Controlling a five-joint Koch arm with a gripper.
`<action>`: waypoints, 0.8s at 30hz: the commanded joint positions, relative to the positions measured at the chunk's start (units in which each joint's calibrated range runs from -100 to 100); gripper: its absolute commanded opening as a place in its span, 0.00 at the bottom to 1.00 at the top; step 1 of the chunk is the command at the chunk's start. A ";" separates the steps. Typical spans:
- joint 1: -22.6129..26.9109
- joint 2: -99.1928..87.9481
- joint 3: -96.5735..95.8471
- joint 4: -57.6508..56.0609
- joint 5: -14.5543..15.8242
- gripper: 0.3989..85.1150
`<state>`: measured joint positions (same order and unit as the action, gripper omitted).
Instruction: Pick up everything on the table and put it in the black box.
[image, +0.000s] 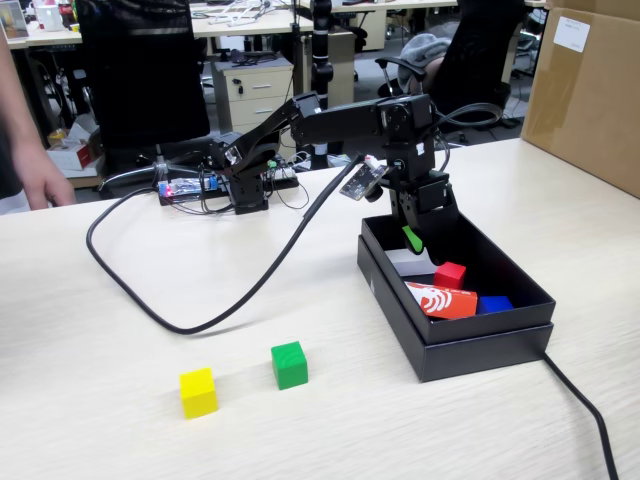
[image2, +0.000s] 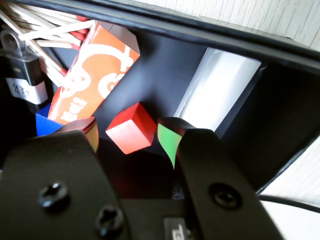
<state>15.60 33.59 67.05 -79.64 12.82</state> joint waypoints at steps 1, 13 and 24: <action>0.20 -8.06 4.03 -0.32 -0.44 0.31; -0.78 -21.72 0.31 -0.32 -0.39 0.32; -10.60 -24.58 -0.77 -0.32 -2.74 0.40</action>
<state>6.86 13.14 63.94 -79.64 11.65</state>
